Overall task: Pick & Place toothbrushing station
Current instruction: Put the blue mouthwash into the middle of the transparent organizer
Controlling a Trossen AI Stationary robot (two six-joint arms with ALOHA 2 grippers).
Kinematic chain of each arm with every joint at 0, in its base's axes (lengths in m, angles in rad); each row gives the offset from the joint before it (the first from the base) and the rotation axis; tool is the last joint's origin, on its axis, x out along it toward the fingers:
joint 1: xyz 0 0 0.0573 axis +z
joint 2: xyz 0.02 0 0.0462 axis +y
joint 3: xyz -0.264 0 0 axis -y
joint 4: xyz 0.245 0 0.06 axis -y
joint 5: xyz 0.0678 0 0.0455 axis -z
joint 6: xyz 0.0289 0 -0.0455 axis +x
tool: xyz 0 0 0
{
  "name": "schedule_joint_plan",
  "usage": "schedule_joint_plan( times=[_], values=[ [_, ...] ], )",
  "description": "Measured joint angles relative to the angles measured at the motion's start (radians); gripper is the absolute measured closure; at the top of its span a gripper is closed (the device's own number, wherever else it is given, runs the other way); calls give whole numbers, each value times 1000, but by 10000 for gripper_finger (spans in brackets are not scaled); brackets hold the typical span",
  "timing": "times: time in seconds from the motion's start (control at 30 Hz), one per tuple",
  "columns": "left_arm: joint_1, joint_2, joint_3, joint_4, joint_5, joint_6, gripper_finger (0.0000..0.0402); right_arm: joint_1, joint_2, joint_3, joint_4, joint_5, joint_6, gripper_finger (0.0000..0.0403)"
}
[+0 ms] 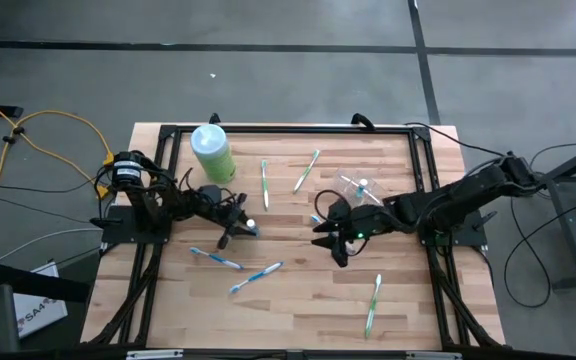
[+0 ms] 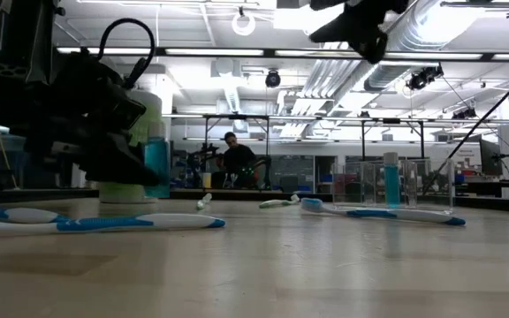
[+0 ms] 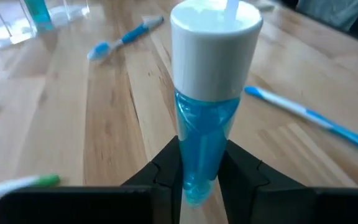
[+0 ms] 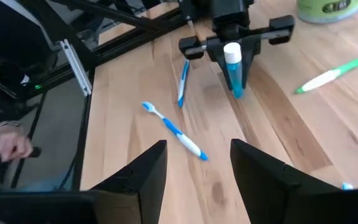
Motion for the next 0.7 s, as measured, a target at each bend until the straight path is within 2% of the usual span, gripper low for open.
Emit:
schedule_joint_plan(
  times=[0.23,0.47,0.7],
  values=[
    [0,0,1,85,0,-41,333,0,171,0,247,36,-145,233],
    [-11,0,1,107,-13,-54,326,-4,346,-1,460,199,-300,233],
    [-51,0,2,125,-69,-32,324,-53,462,-1,677,208,-355,233]
  ],
)
